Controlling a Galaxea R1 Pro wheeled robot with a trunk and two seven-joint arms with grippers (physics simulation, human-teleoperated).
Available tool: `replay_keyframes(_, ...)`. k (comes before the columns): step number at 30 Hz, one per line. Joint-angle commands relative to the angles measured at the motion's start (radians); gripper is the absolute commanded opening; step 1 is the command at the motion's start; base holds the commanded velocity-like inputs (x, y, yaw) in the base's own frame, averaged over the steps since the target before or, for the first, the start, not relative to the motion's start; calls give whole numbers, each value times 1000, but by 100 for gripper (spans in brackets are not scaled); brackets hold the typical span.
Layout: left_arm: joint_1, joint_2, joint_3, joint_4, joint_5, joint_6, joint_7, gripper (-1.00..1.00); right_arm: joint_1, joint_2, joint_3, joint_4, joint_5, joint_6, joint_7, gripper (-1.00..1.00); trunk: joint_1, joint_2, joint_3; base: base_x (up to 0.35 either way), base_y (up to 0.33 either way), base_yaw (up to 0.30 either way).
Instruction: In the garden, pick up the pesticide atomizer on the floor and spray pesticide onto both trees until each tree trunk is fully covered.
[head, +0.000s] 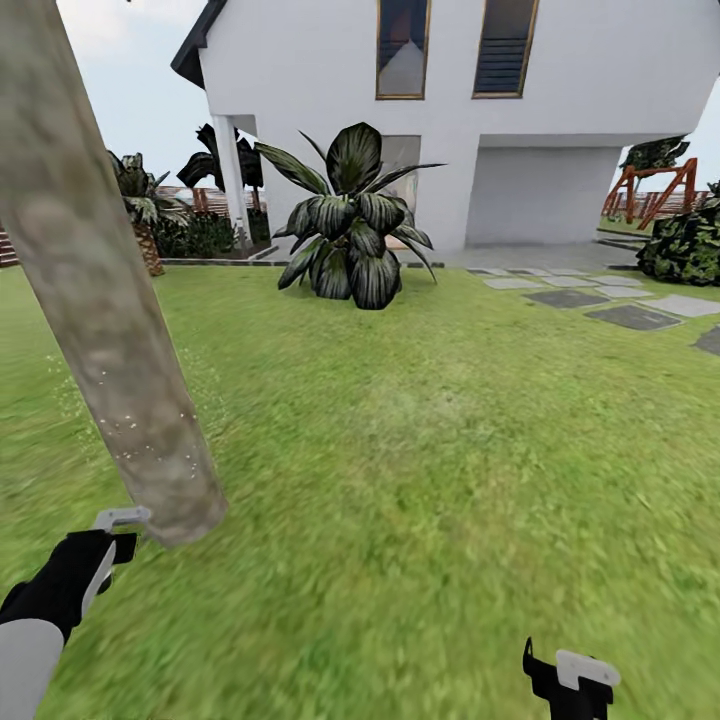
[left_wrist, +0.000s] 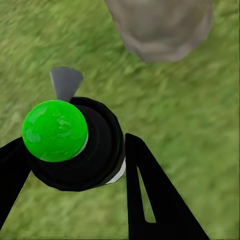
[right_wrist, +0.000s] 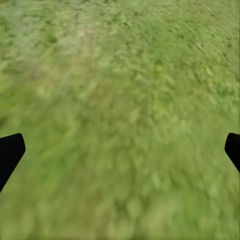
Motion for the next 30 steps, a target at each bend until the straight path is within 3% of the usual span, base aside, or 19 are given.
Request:
replay_keyframes(1,0,4,17,2,1,-16,-1,-100,0,0,0,0,0,0,0,100,0,0,0,3,0,17)
replay_keyframes(4,-1,7,44,-8,2,-28,-2,-100,0,0,0,0,0,0,0,100,0,0,0,1,0,5)
replay_keyframes(5,-1,-4,44,-9,2,-30,-2,-100,0,0,0,0,0,0,0,100,0,0,0,0,0,1)
replay_keyframes(7,-3,-61,42,-11,-1,-32,-2,-100,0,0,0,0,0,0,0,100,0,0,0,0,0,0)
replay_keyframes(9,-4,-76,44,-13,-3,-32,-3,-100,0,0,0,0,1,0,0,100,0,0,0,0,0,0)
replay_keyframes(15,-2,-43,53,-76,-6,-32,-3,-100,0,0,1,0,0,0,0,100,0,0,0,46,-19,15)
replay_keyframes(30,-1,-42,53,-76,-6,-31,0,-100,0,0,0,0,0,0,0,100,0,0,0,128,-216,214)
